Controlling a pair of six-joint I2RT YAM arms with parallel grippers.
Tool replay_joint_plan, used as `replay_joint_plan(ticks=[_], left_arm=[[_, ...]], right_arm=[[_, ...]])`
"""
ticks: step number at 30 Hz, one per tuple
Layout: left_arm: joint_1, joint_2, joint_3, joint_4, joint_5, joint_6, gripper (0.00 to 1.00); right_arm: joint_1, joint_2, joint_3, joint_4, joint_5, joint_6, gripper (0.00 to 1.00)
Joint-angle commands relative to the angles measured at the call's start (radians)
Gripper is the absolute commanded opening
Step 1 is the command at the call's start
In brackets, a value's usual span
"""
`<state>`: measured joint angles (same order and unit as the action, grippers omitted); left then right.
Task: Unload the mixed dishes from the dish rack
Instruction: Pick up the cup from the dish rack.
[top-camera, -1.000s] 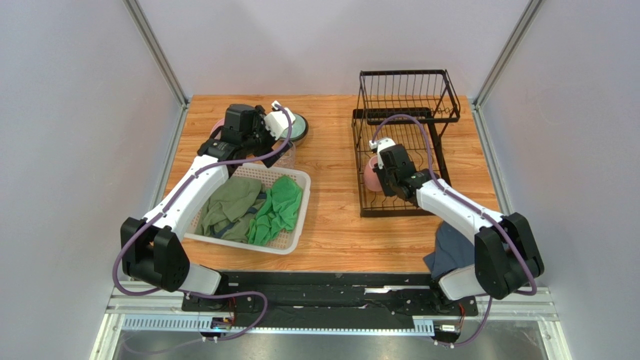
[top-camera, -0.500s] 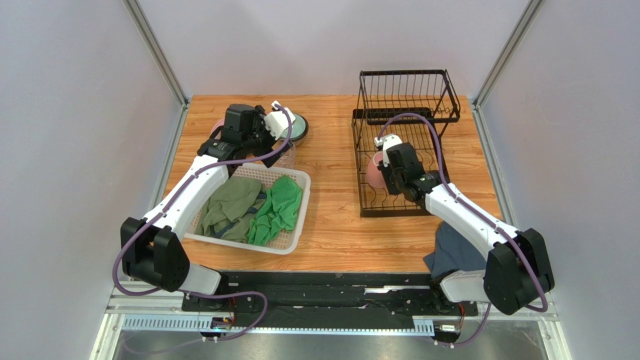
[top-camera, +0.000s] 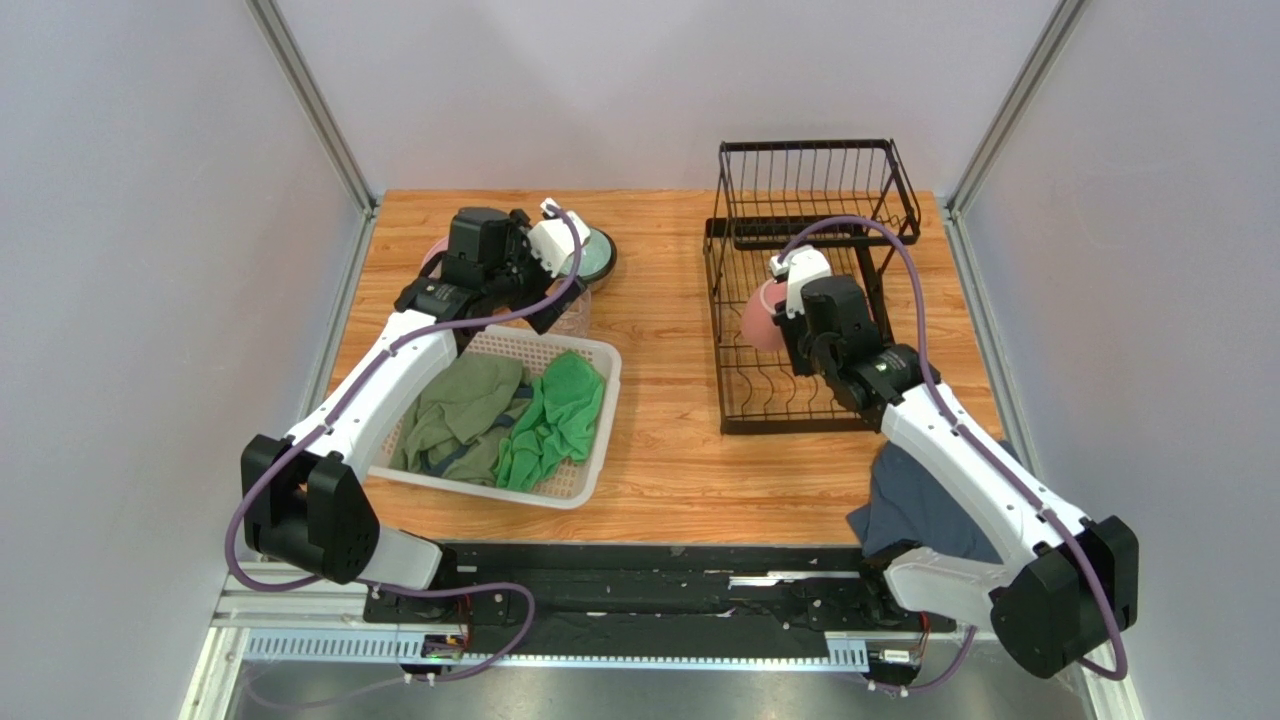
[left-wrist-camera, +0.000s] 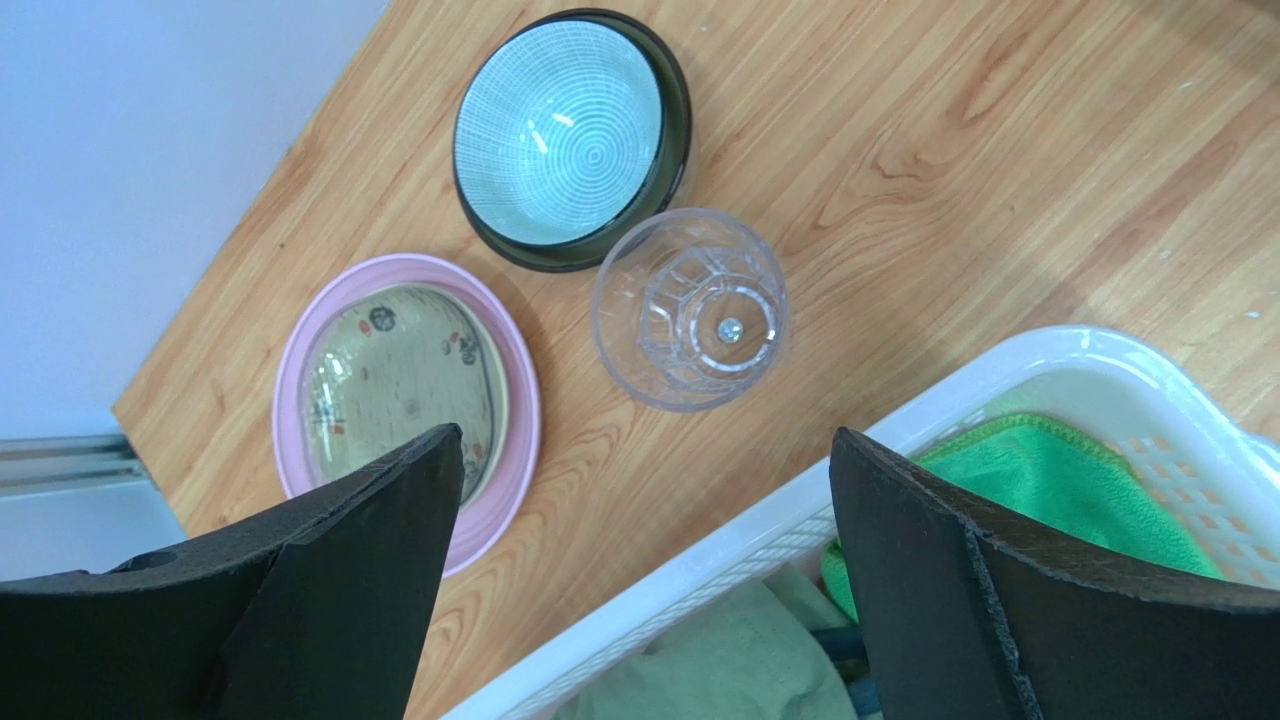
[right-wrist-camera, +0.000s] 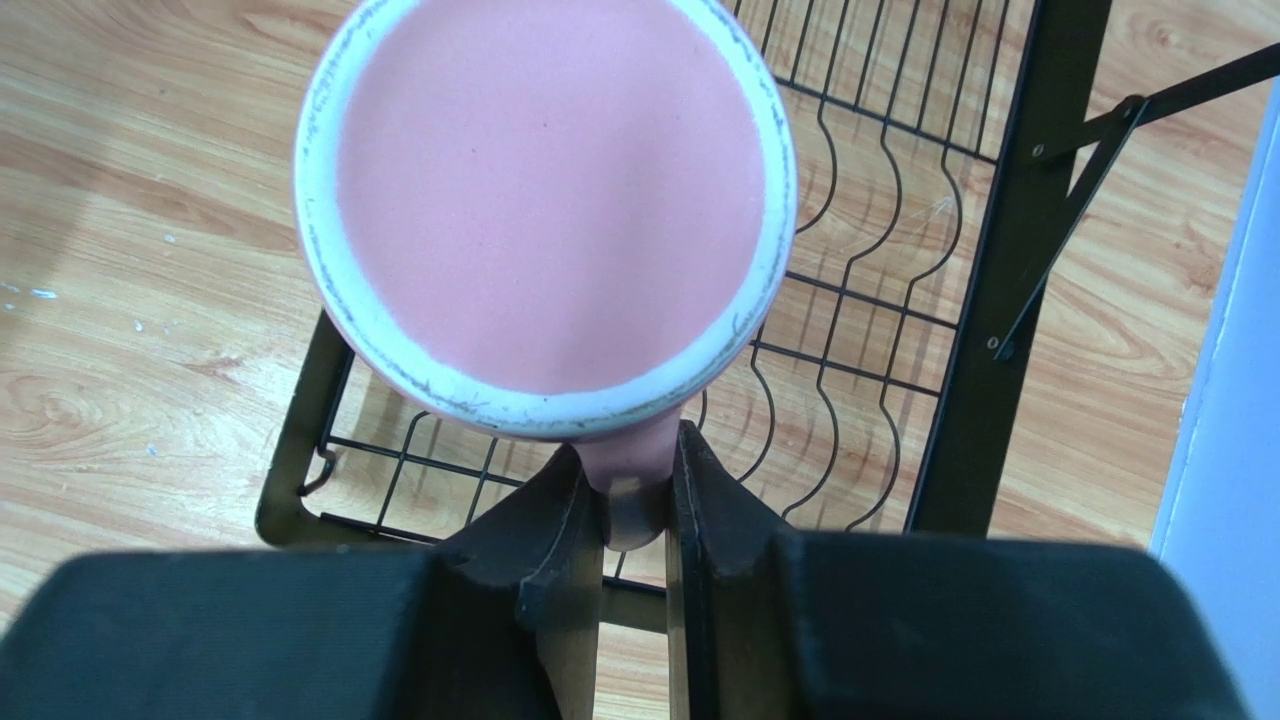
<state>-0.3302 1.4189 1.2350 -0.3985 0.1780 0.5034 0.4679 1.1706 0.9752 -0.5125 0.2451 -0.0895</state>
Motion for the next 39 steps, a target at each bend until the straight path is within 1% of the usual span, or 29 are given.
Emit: replay_joint_plan(ticks=[1,5,6,10,11,12,17,18,20,21,23,24,26,27,29,34,39], left_arm=[[0.006,-0.015,0.017,0.052,0.063,-0.069,0.99],[0.006,-0.032,0.000,0.087,0.141,-0.109,0.99],[0.006,-0.038,-0.014,0.101,0.171,-0.126,0.99],[0.006,-0.054,-0.055,0.194,0.216,-0.151,0.99],[0.005,-0.058,-0.065,0.213,0.222,-0.152,0.99],[0.005,-0.066,-0.086,0.228,0.238,-0.160,0.99],[0.005,-0.112,-0.172,0.384,0.302,-0.184,0.98],[0.003,-0.132,-0.204,0.441,0.323,-0.193,0.98],[-0.003,-0.158,-0.236,0.490,0.344,-0.200,0.97],[-0.004,-0.184,-0.268,0.538,0.356,-0.207,0.97],[-0.015,-0.224,-0.301,0.588,0.370,-0.219,0.97],[-0.026,-0.235,-0.330,0.636,0.374,-0.223,0.96],[-0.041,-0.268,-0.362,0.671,0.377,-0.217,0.96],[-0.062,-0.279,-0.371,0.696,0.377,-0.212,0.96],[-0.082,-0.304,-0.399,0.724,0.374,-0.198,0.95],[-0.145,-0.337,-0.477,0.891,0.373,-0.175,0.95],[-0.193,-0.328,-0.489,0.944,0.359,-0.172,0.95]], right_arm=[[-0.009,-0.071,0.069,0.068,-0.041,0.005,0.00],[-0.021,-0.100,0.080,0.060,-0.167,0.036,0.00],[-0.031,-0.104,0.091,0.060,-0.229,0.045,0.00],[-0.055,-0.097,0.138,0.046,-0.403,0.082,0.00],[-0.060,-0.092,0.151,0.042,-0.433,0.124,0.00],[-0.072,-0.083,0.161,0.037,-0.495,0.134,0.00],[-0.092,-0.058,0.218,0.031,-0.659,0.192,0.00],[-0.095,-0.054,0.224,0.034,-0.708,0.213,0.00],[-0.103,-0.043,0.237,0.037,-0.753,0.235,0.00],[-0.115,-0.039,0.240,0.045,-0.808,0.247,0.00],[-0.135,-0.019,0.241,0.067,-0.868,0.295,0.00],[-0.159,-0.005,0.243,0.078,-0.942,0.312,0.00],[-0.186,0.041,0.261,0.098,-1.013,0.367,0.00],[-0.202,0.056,0.270,0.103,-1.077,0.381,0.00],[-0.212,0.090,0.284,0.109,-1.118,0.402,0.00],[-0.218,0.138,0.312,0.167,-1.237,0.459,0.00],[-0.219,0.188,0.335,0.186,-1.336,0.504,0.00]])
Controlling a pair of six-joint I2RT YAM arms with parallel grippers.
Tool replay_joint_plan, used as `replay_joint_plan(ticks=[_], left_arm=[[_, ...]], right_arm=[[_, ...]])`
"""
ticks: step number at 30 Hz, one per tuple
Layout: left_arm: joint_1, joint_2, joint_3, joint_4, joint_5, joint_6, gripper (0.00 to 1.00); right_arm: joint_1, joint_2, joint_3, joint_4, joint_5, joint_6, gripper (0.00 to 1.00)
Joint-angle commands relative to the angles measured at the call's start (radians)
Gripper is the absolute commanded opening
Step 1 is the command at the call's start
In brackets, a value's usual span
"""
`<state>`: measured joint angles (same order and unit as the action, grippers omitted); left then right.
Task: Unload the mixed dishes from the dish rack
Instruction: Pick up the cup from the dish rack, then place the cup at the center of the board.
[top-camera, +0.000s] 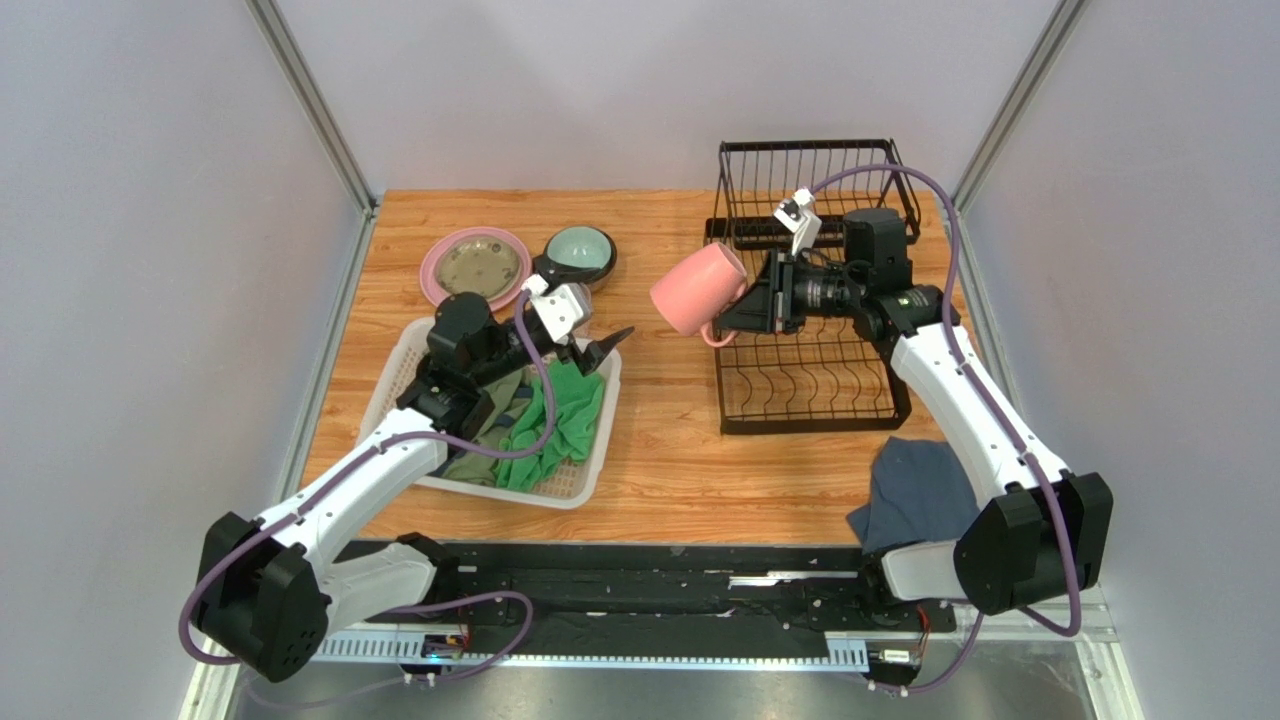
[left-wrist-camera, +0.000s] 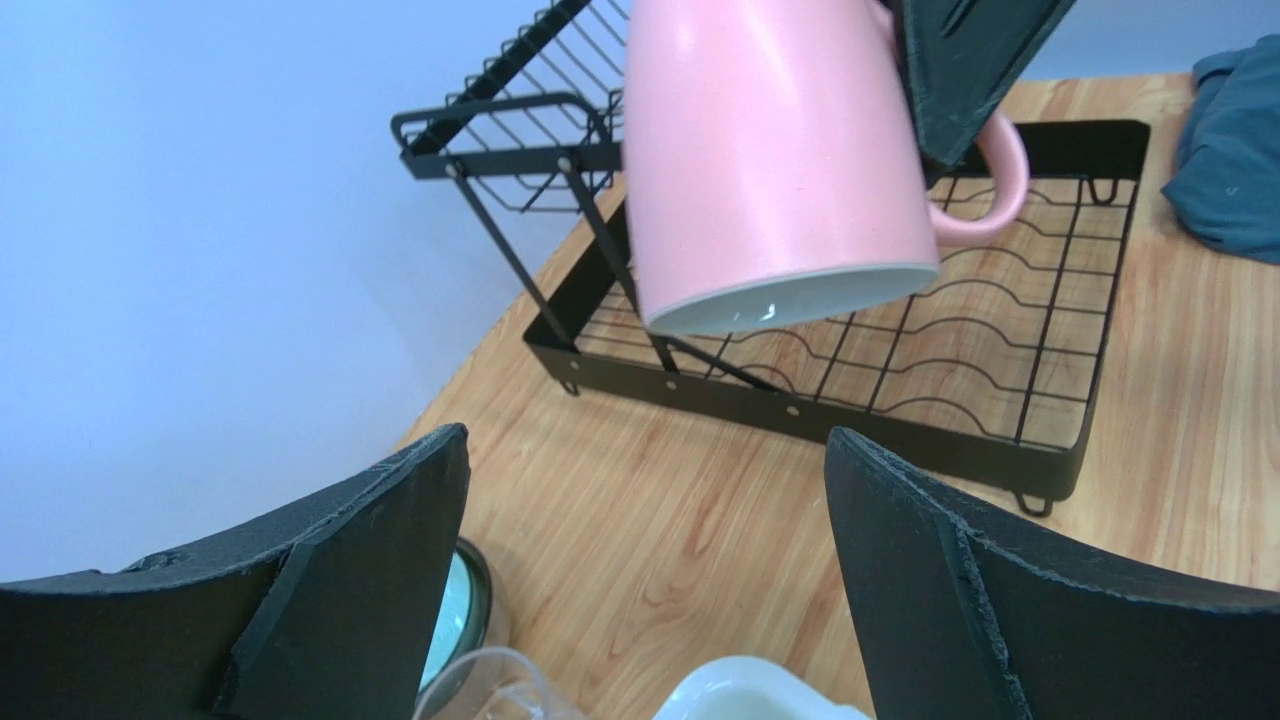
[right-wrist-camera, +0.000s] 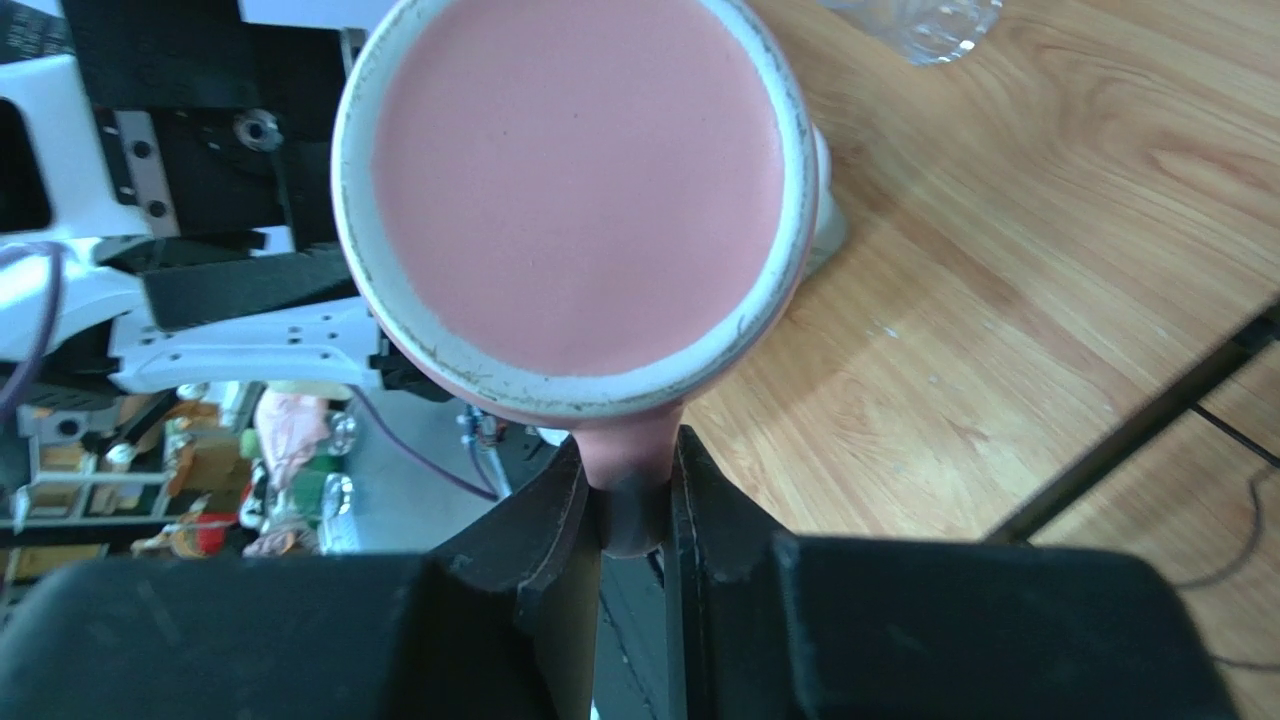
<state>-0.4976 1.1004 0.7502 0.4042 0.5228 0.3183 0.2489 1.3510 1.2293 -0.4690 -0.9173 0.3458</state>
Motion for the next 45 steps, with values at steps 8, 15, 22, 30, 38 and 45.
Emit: replay_joint_plan(ticks=[8,15,22,30,38,45], left_arm=[[-0.068,0.012,-0.035,0.245,-0.027,0.042,0.95],[-0.101,0.047,-0.069,0.361,-0.061,0.088,0.93],[-0.116,0.105,-0.078,0.459,-0.102,0.096,0.82],[-0.142,0.127,-0.078,0.505,-0.127,0.062,0.64],[-0.150,0.128,-0.078,0.513,-0.124,0.022,0.42],[-0.150,0.122,-0.086,0.513,-0.138,0.013,0.04]], right_arm=[[0.001,0.059,0.087,0.151,-0.259,0.085,0.00],[0.003,0.086,0.084,0.184,-0.321,0.125,0.00],[0.020,0.089,0.064,0.198,-0.348,0.144,0.00],[0.046,0.102,0.038,0.216,-0.362,0.142,0.00],[0.070,0.120,0.030,0.210,-0.377,0.128,0.00],[0.070,0.115,0.030,0.195,-0.364,0.108,0.00]])
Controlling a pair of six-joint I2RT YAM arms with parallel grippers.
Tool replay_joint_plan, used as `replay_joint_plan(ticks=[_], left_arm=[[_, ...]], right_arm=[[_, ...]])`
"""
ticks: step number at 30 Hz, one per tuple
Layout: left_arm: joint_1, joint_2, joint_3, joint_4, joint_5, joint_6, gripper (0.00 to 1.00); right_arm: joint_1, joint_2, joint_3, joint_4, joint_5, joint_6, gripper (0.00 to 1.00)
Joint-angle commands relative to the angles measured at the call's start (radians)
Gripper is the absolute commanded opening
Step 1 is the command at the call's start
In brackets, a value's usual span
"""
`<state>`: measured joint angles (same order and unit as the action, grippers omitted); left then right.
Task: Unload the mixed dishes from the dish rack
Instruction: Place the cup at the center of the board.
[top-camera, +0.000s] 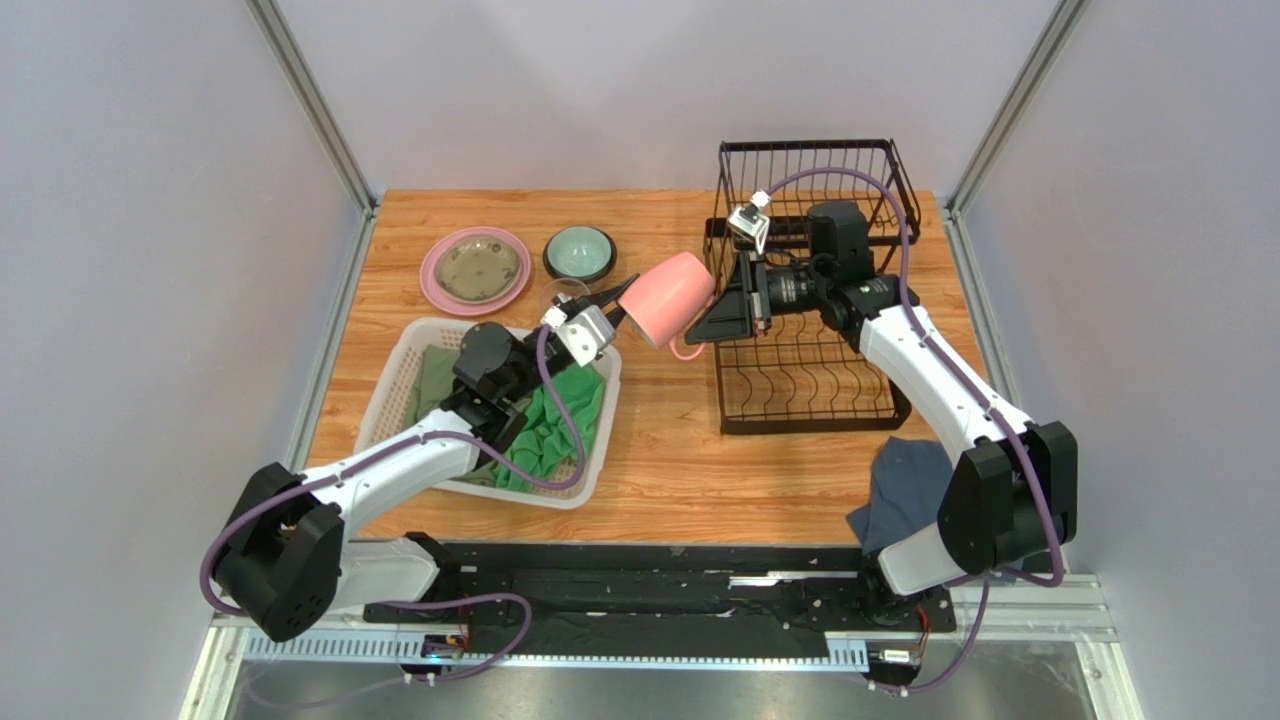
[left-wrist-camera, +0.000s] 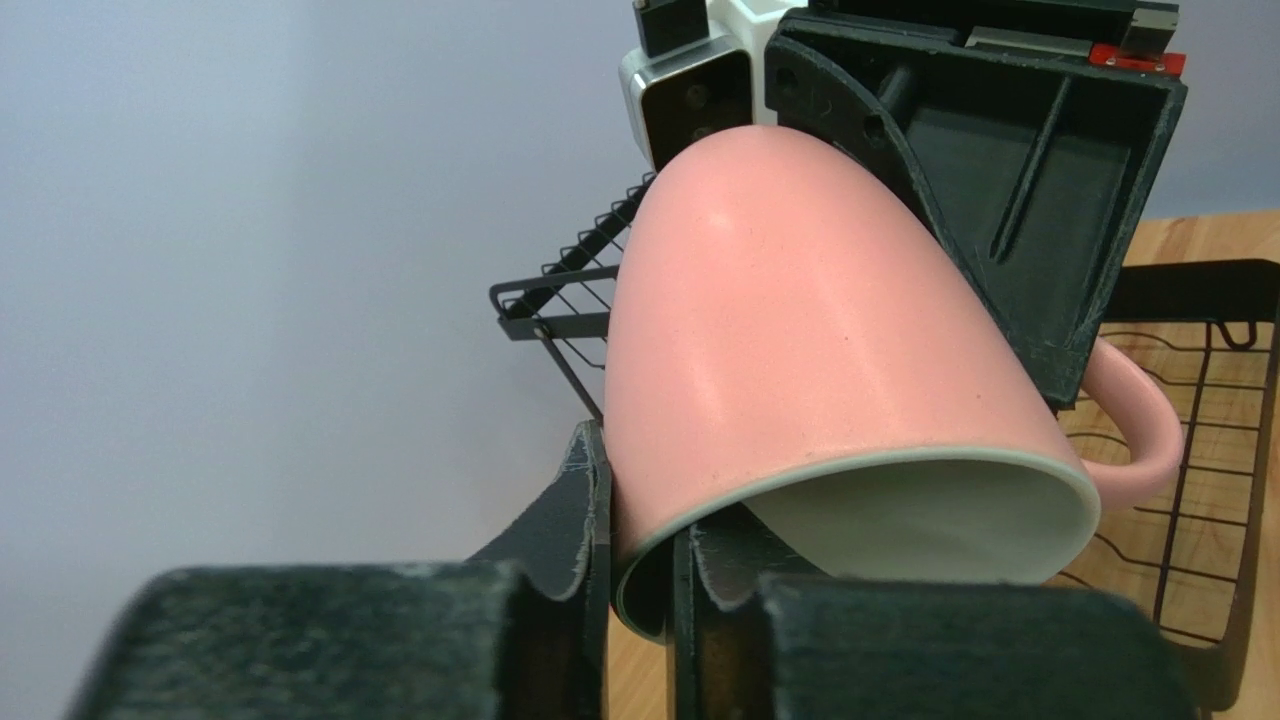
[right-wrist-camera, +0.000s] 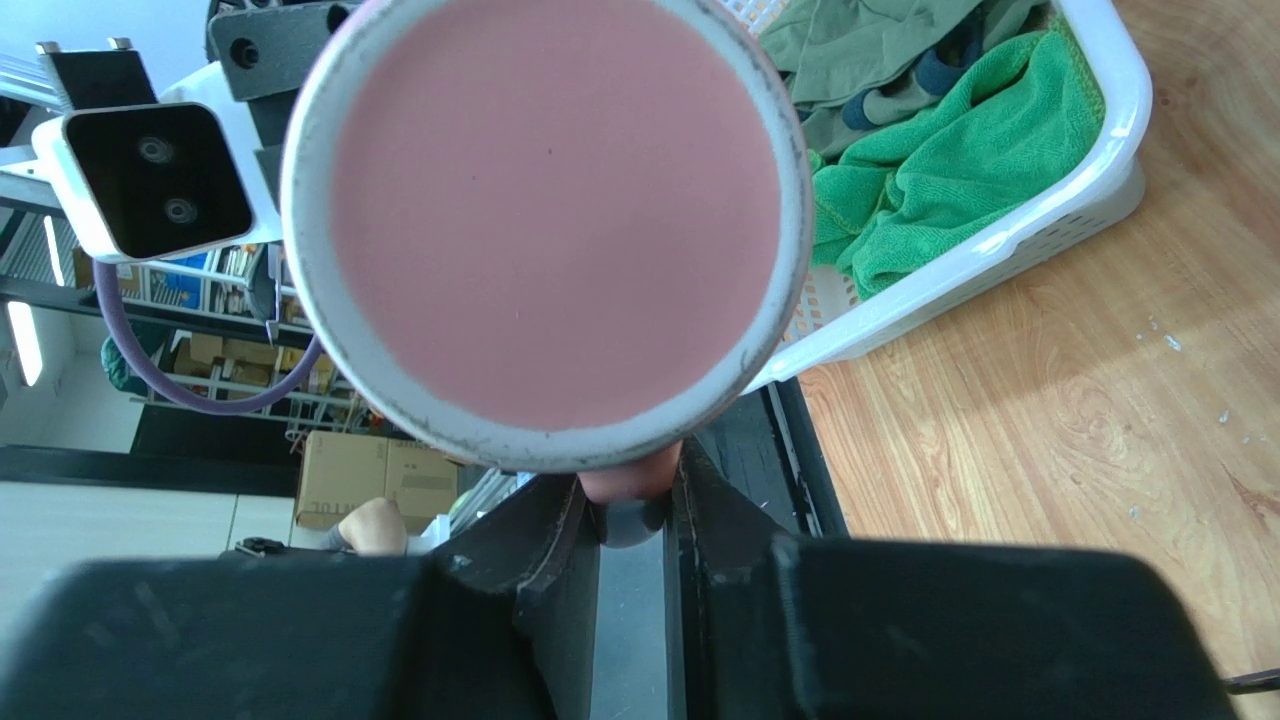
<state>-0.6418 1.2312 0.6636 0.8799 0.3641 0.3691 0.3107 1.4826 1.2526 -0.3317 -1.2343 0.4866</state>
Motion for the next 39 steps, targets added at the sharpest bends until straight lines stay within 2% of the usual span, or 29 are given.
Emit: replay_joint_plan(ticks=[1,2,5,6,8,9,12,15,18,23,26,30,32,39], left_arm=[[-0.006,-0.010,-0.001,0.037,0.012,-0.041,0.00],[-0.006,-0.012,-0.002,0.037,0.010,-0.041,0.00],[-0.006,-0.016,-0.005,0.037,0.003,-0.036,0.00],[-0.006,-0.019,-0.005,0.037,-0.001,-0.033,0.00],[-0.006,-0.022,-0.004,0.036,-0.028,-0.030,0.00],[-0.006,-0.025,-0.004,0.033,-0.042,-0.027,0.00],[-0.005,-0.027,0.001,0.031,-0.089,-0.006,0.00],[-0.006,-0.024,0.001,0.030,-0.117,0.014,0.00],[-0.004,-0.018,0.008,0.019,-0.131,0.031,0.00],[0.005,0.014,0.082,-0.108,-0.200,0.071,0.00],[0.022,0.071,0.181,-0.264,-0.232,0.114,0.00],[0.068,0.149,0.377,-0.534,-0.208,0.142,0.00],[0.079,0.186,0.439,-0.611,-0.198,0.184,0.00],[0.128,0.439,0.834,-1.088,-0.122,0.306,0.00]], right_arm=[[0.008,-0.018,0.008,0.054,-0.044,-0.036,0.02],[0.007,-0.018,0.008,0.049,-0.036,-0.043,0.03],[0.008,-0.021,0.008,0.036,-0.027,-0.055,0.19],[0.008,-0.024,0.008,0.028,-0.025,-0.068,0.30],[0.008,-0.028,0.016,0.005,-0.013,-0.091,0.39],[0.008,-0.028,0.019,-0.022,-0.008,-0.115,0.54],[0.008,-0.047,0.019,-0.038,0.013,-0.126,0.80],[0.007,-0.061,0.021,-0.044,0.022,-0.126,0.94],[-0.004,-0.073,0.019,-0.049,0.035,-0.129,0.96],[-0.033,-0.108,0.004,-0.049,0.050,-0.135,0.97],[-0.044,-0.130,-0.007,-0.055,0.065,-0.148,0.98],[-0.048,-0.168,-0.012,-0.076,0.087,-0.175,0.98],[-0.050,-0.179,-0.015,-0.089,0.104,-0.187,0.98],[-0.062,-0.209,-0.022,-0.099,0.119,-0.204,0.98]])
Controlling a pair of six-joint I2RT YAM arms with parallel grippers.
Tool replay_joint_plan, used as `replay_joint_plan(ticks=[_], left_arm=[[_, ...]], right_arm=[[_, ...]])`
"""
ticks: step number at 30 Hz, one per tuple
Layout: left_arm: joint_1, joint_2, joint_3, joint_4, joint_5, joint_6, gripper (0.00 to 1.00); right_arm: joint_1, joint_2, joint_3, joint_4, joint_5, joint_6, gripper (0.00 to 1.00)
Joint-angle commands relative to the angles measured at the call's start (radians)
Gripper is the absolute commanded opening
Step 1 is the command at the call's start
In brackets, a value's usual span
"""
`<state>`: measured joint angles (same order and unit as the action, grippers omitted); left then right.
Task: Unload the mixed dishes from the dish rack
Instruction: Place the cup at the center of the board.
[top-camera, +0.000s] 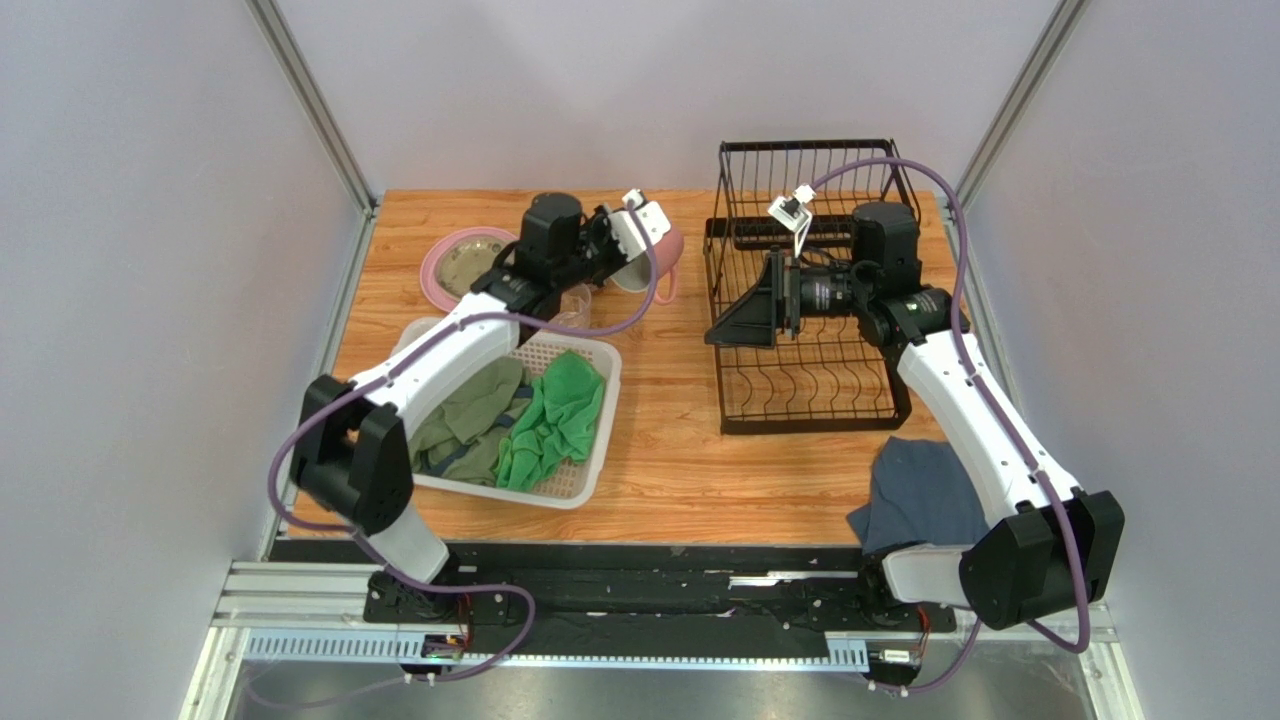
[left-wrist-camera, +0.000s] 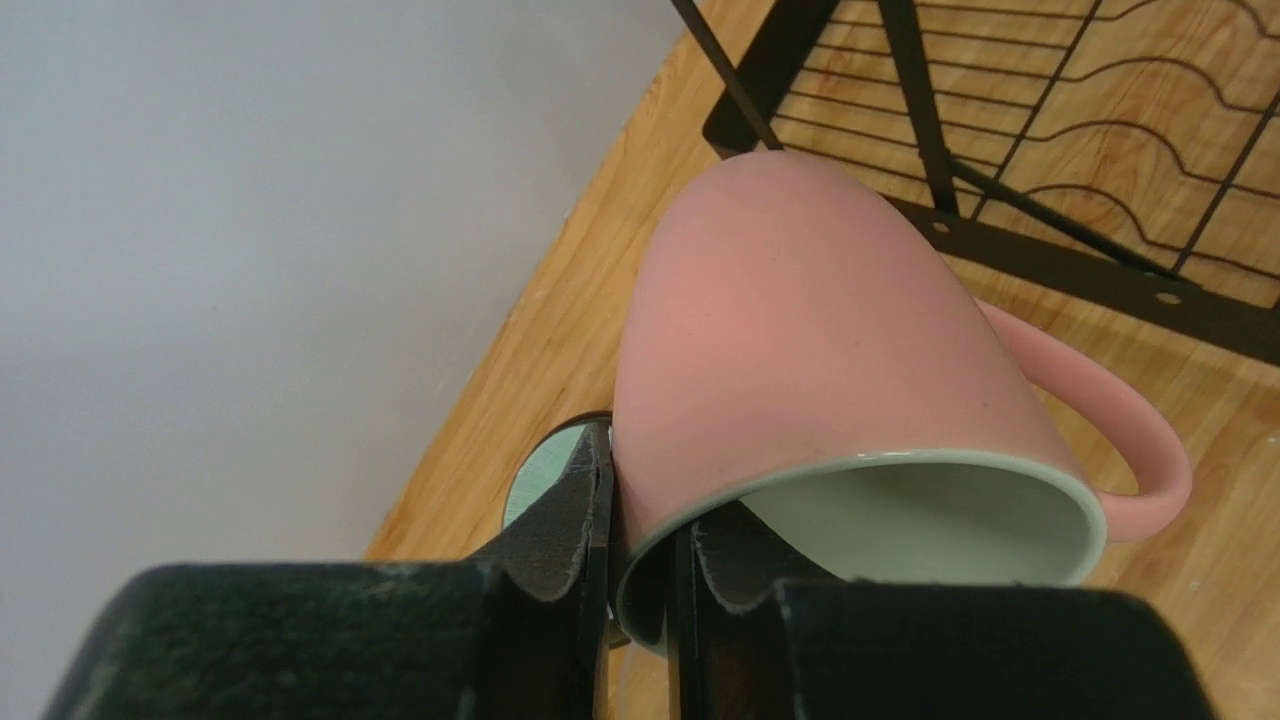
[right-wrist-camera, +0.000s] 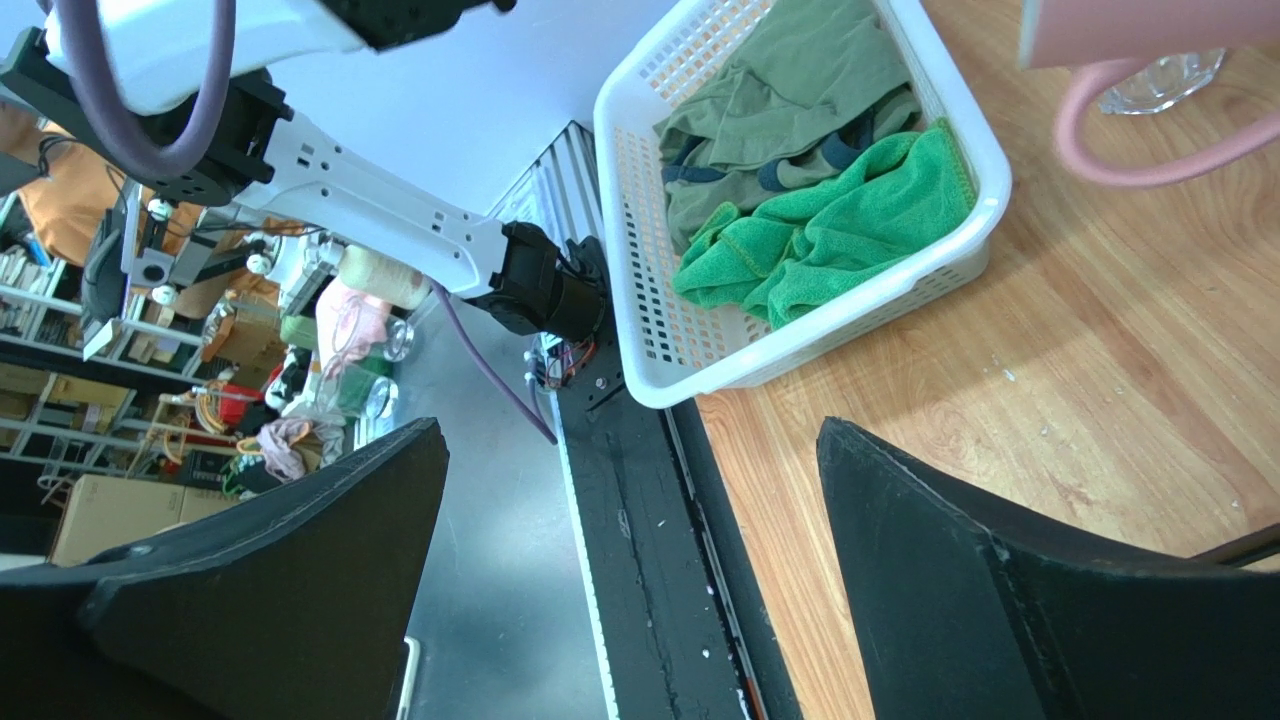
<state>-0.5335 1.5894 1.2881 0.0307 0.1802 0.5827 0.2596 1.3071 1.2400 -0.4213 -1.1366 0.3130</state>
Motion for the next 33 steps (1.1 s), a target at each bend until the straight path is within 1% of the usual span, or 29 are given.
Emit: replay_joint_plan(ticks=[1,2,3,4,5,7,8,10,11,13,14,17,19,25,33], left_arm=[[0.021,0.105,0.249,-0.277,0.068,0.103,0.00],[0.023,0.154,0.284,-0.308,0.073,0.133,0.00],[0.024,0.177,0.354,-0.371,0.076,0.147,0.00],[0.024,0.201,0.390,-0.402,0.079,0.161,0.00],[0.024,0.243,0.460,-0.429,0.082,0.187,0.00],[0.026,0.293,0.535,-0.526,0.090,0.213,0.00],[0.026,0.337,0.612,-0.563,0.097,0.239,0.00],[0.026,0.389,0.698,-0.675,0.111,0.272,0.00],[0.026,0.440,0.780,-0.751,0.111,0.301,0.00],[0.027,0.489,0.862,-0.823,0.111,0.350,0.00],[0.027,0.535,0.935,-0.885,0.110,0.364,0.00],[0.027,0.615,1.042,-0.971,0.087,0.419,0.00],[0.027,0.639,1.063,-0.989,0.065,0.457,0.00],[0.027,0.698,1.064,-1.006,0.019,0.529,0.00],[0.029,0.744,1.065,-0.986,-0.018,0.562,0.00]], right_arm=[[-0.013,-0.038,-0.011,-0.010,0.026,-0.031,0.98],[-0.014,-0.040,-0.016,-0.010,0.028,-0.032,0.98],[-0.016,-0.043,-0.017,-0.008,0.029,-0.034,0.98],[-0.017,-0.046,-0.020,-0.008,0.031,-0.037,0.98],[-0.019,-0.051,-0.027,-0.007,0.032,-0.037,0.98],[-0.023,-0.057,-0.030,-0.004,0.035,-0.038,0.98],[-0.025,-0.063,-0.033,0.001,0.035,-0.037,0.98],[-0.029,-0.069,-0.036,0.003,0.037,-0.038,0.98],[-0.031,-0.071,-0.037,0.001,0.037,-0.038,0.98],[-0.036,-0.075,-0.042,0.007,0.038,-0.038,0.98],[-0.037,-0.075,-0.045,0.009,0.037,-0.040,0.98],[-0.040,-0.083,-0.056,0.018,0.038,-0.037,0.99],[-0.042,-0.083,-0.060,0.022,0.038,-0.038,0.99],[-0.043,-0.094,-0.065,0.024,0.043,-0.038,0.99],[-0.049,-0.112,-0.080,0.033,0.051,-0.038,0.99]])
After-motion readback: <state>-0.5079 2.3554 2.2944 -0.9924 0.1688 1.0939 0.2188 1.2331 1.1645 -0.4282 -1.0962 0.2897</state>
